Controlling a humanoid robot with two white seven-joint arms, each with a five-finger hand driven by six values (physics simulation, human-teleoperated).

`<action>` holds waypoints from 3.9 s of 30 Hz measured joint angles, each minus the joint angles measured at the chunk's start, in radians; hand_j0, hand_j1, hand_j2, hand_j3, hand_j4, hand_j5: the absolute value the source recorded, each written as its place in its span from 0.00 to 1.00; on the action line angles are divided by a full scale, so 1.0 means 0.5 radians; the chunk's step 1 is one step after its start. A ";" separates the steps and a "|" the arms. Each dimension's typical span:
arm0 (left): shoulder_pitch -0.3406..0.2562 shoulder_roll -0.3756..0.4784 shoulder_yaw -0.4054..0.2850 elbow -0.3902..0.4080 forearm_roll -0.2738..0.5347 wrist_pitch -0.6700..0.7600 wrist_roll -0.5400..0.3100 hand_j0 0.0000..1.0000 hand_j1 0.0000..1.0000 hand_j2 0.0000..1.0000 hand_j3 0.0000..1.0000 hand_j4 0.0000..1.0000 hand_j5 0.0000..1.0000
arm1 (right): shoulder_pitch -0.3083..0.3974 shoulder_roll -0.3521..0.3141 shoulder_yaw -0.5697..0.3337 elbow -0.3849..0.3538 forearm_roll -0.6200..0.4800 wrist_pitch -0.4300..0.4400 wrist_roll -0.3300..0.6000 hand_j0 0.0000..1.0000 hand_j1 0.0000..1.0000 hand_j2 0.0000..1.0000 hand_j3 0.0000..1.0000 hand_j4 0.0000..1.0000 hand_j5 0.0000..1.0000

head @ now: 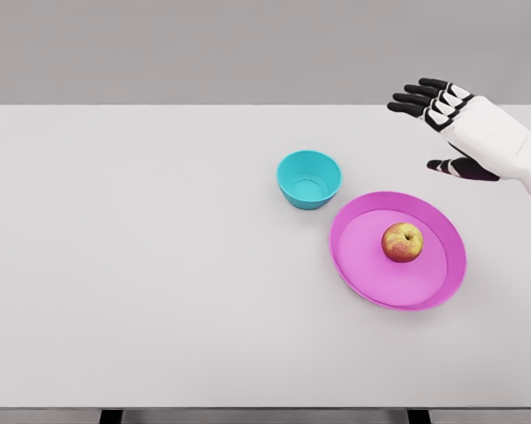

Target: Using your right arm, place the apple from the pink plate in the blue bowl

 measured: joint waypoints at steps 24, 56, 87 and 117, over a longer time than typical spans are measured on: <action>0.000 0.000 0.000 0.000 0.000 0.000 0.001 1.00 1.00 1.00 1.00 1.00 1.00 | 0.169 -0.188 -0.377 -0.302 -0.113 -0.007 1.596 1.00 1.00 1.00 1.00 1.00 1.00; 0.000 0.000 0.000 0.000 0.000 0.000 0.001 1.00 1.00 1.00 1.00 1.00 1.00 | -0.267 0.060 0.326 0.022 -0.109 -0.007 1.635 1.00 1.00 1.00 1.00 1.00 1.00; 0.000 0.000 0.000 0.000 0.000 0.000 0.000 1.00 1.00 1.00 1.00 1.00 1.00 | -0.402 0.090 0.340 0.045 -0.105 -0.007 1.633 0.43 0.43 0.43 0.43 0.43 0.43; 0.000 0.000 0.000 0.000 0.000 0.000 0.000 1.00 1.00 1.00 1.00 1.00 1.00 | -0.702 0.498 0.337 0.266 -0.088 -0.007 1.635 0.40 0.40 0.40 0.40 0.40 0.40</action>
